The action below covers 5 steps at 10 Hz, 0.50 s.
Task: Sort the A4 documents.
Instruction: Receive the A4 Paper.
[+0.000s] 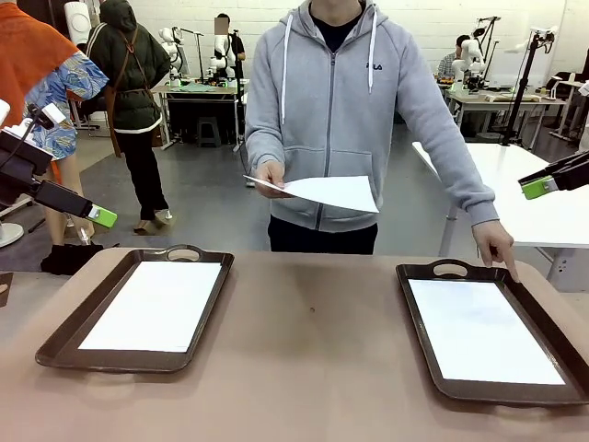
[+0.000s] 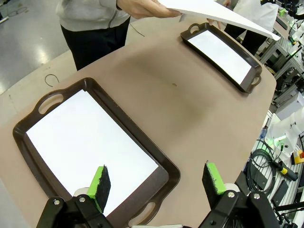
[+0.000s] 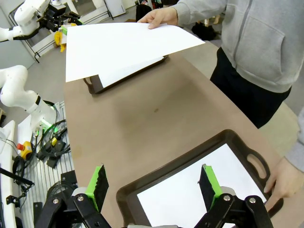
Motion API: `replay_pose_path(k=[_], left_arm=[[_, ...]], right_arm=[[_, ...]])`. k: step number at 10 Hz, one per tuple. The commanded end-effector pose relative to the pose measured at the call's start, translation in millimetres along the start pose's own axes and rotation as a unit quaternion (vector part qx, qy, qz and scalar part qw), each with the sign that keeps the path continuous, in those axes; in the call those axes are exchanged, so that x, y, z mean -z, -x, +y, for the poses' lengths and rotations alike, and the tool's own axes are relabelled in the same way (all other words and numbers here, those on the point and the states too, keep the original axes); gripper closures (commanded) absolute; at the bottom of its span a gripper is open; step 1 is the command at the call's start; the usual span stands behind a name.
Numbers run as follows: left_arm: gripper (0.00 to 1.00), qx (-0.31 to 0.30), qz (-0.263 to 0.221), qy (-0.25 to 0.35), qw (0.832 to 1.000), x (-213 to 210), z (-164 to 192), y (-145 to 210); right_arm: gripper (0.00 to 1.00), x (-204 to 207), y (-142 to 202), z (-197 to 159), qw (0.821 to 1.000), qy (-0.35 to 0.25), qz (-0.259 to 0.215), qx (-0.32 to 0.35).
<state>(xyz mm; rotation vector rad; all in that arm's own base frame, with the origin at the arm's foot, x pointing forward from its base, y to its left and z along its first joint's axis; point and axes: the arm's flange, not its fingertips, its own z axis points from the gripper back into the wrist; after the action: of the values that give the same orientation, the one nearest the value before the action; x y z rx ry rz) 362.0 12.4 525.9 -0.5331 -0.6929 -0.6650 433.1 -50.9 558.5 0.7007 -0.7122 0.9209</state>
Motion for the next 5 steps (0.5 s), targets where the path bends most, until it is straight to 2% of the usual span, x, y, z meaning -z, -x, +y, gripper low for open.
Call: replay_pose_path(k=[1,5], left_arm=[[0.0,0.0,-0.003,0.003,1.0,0.5,0.3,0.0],[0.0,0.0,-0.003,0.003,1.0,0.5,0.3,0.0]], right_arm=[[0.0,0.4,0.3,0.0,1.0,-0.001,0.0,0.0],[0.0,0.4,0.3,0.0,1.0,-0.001,0.0,0.0]])
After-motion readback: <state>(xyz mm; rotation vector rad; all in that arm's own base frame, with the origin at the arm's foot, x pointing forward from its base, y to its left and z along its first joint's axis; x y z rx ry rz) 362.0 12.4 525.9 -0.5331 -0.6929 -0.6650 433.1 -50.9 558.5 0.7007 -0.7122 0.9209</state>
